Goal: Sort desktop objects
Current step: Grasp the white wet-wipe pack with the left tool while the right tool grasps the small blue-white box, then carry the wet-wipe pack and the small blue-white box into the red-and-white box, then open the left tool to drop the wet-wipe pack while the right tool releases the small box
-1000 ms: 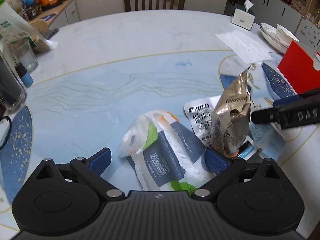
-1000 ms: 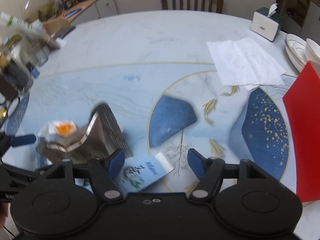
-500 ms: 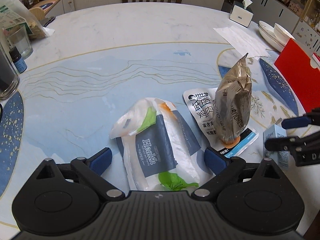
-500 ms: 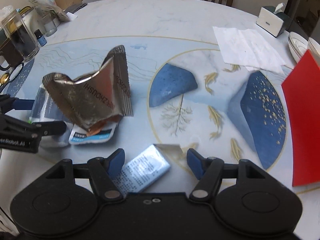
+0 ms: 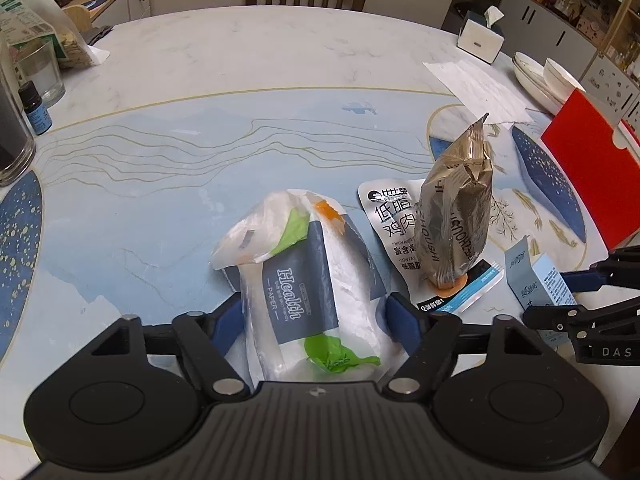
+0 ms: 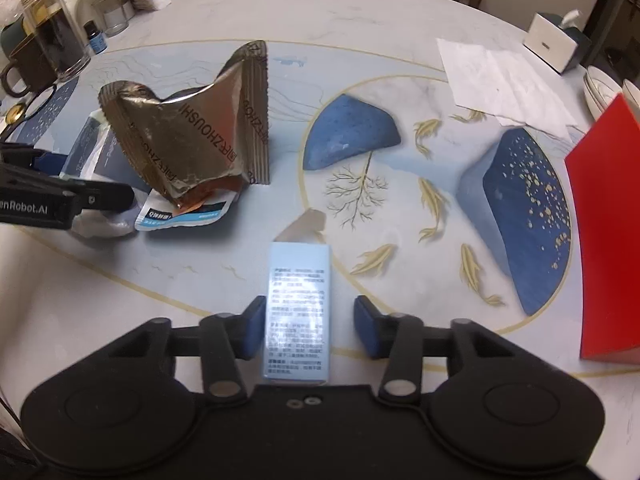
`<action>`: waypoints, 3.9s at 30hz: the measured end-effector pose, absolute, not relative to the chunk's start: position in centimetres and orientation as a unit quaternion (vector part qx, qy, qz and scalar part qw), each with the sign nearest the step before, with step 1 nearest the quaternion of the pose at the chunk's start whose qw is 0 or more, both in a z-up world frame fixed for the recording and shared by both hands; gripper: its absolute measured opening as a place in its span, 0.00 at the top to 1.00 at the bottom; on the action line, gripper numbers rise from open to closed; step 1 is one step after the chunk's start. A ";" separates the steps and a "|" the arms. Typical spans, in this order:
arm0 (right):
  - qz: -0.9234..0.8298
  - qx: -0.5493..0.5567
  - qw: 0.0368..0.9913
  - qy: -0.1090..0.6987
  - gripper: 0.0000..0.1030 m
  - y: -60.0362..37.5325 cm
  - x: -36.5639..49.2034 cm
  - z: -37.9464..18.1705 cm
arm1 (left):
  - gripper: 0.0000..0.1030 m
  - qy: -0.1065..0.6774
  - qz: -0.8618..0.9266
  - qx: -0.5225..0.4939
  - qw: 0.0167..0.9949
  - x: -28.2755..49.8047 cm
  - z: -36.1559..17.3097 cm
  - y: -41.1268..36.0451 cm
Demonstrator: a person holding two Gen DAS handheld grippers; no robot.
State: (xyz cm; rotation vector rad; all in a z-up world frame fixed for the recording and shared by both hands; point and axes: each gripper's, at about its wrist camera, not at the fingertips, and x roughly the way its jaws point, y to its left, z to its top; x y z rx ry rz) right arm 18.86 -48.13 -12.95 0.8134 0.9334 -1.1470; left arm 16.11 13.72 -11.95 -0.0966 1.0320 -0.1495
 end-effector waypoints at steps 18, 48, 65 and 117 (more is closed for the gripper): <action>-0.504 0.360 0.697 0.361 0.72 -46.3 13.4 -9.9 | 0.59 0.460 -0.036 -0.099 0.882 13.3 -9.6 12.3; -0.557 0.337 0.708 0.273 0.72 -42.6 -9.3 -3.2 | 0.59 0.396 -0.136 -0.074 0.905 13.7 -0.6 -9.9; -0.609 0.350 0.666 0.252 0.72 -46.3 -17.2 -4.9 | 0.59 0.381 -0.246 0.029 0.891 24.1 0.2 -25.6; -0.552 0.364 0.683 0.311 0.42 -47.4 -17.2 -8.5 | 0.38 0.449 -0.264 0.066 0.851 31.2 -5.5 -30.2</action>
